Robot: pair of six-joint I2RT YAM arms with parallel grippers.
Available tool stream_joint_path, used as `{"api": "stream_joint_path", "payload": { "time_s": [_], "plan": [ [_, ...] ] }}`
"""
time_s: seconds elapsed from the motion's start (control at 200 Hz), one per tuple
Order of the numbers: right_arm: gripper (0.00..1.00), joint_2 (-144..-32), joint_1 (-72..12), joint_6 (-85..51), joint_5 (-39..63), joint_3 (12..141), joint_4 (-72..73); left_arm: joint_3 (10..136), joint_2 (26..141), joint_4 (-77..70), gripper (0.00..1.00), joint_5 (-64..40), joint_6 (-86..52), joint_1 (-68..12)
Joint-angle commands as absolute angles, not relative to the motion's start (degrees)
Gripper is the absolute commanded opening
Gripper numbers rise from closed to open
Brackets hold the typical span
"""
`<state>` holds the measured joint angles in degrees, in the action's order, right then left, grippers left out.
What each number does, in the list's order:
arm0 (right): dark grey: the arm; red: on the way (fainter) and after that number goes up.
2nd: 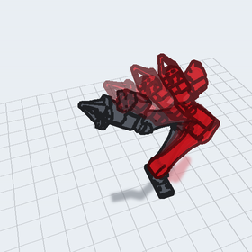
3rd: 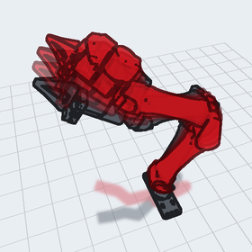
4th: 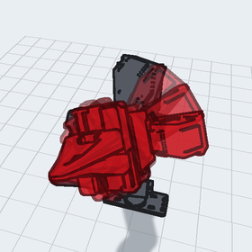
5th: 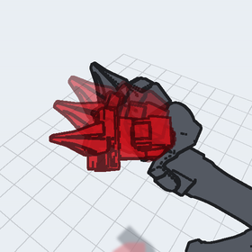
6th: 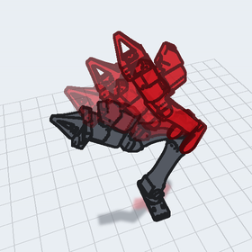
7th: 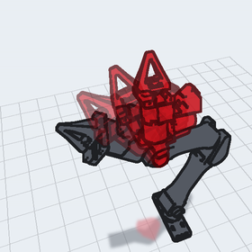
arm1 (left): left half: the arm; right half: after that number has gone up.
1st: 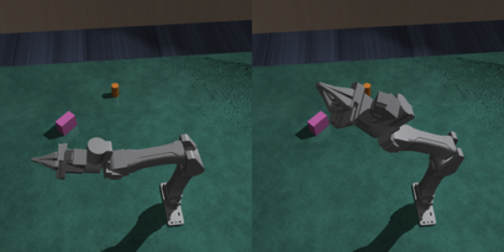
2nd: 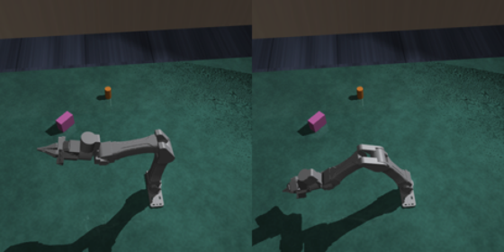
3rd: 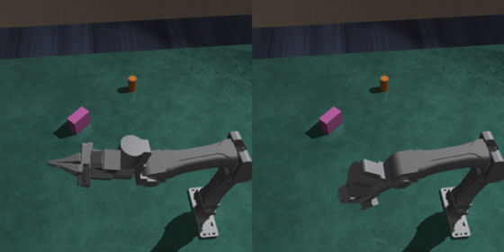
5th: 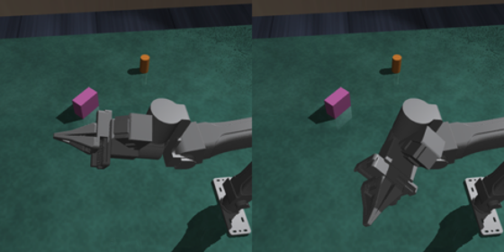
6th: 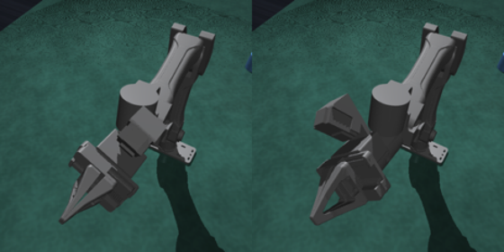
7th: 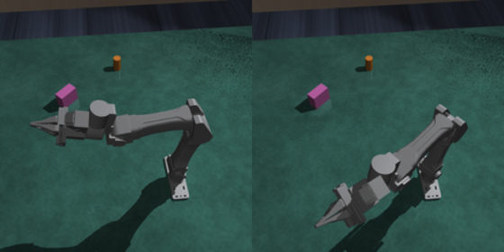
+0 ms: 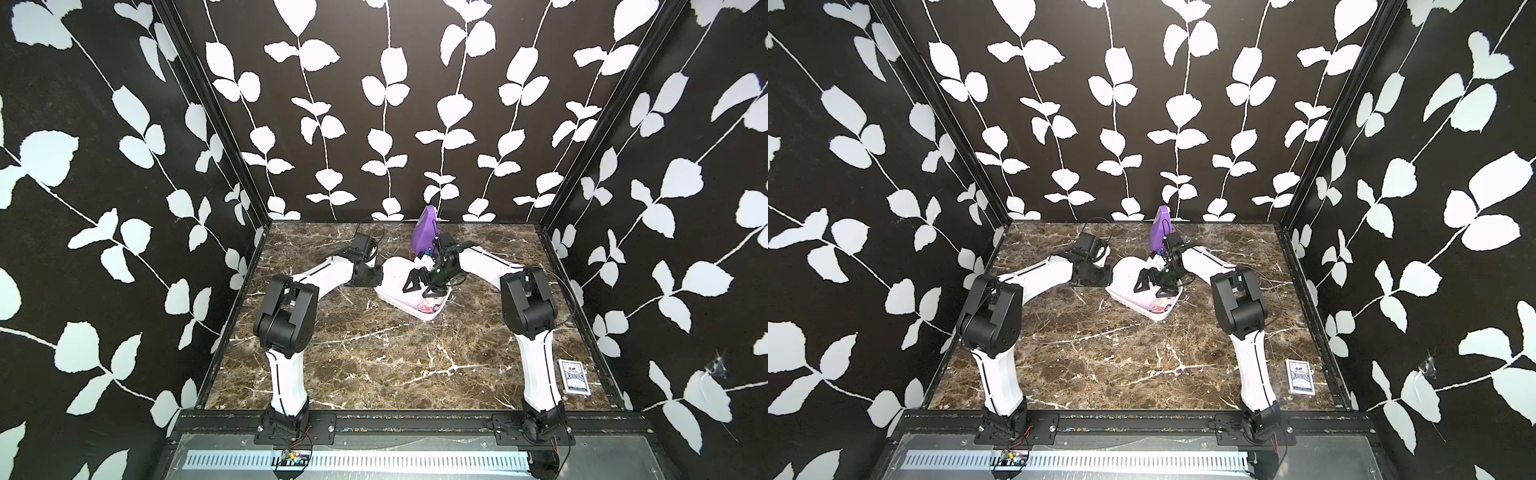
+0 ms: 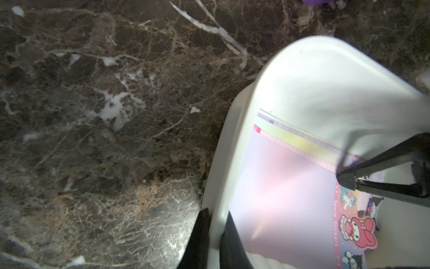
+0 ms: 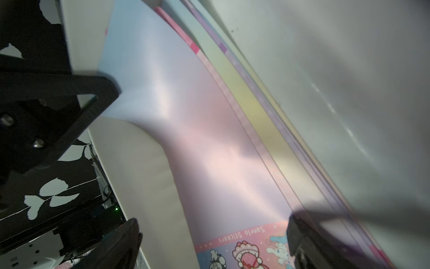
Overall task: Take the stickers out of the storage box
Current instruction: Pick up the sticker from the storage box.
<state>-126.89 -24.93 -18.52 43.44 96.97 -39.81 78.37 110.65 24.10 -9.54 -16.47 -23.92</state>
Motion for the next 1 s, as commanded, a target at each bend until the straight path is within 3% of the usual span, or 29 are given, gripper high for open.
{"api": "stream_joint_path", "payload": {
  "time_s": [0.0, 0.04, 0.285, 0.46, 0.99],
  "plan": [
    [0.99, -130.34, -25.59, -20.08, 45.79, 93.21, -38.45, 79.89, 107.04, 21.11, 0.00, -9.38, -16.45, -23.61],
    [0.99, -130.17, -25.44, -20.41, 45.80, 92.99, -37.97, 80.24, 107.02, 21.43, 0.00, -9.45, -16.61, -23.62],
    [0.99, -130.17, -25.10, -20.06, 44.42, 92.56, -38.31, 82.00, 106.56, 22.06, 0.24, -10.97, -17.52, -23.60],
    [0.99, -130.42, -25.10, -19.53, 42.35, 92.44, -39.06, 82.97, 106.02, 22.96, 0.33, -10.74, -17.49, -23.64],
    [0.99, -131.39, -25.12, -19.45, 42.01, 92.73, -38.86, 83.32, 105.69, 26.72, 0.30, -7.48, -16.00, -23.50]
  ]
}}
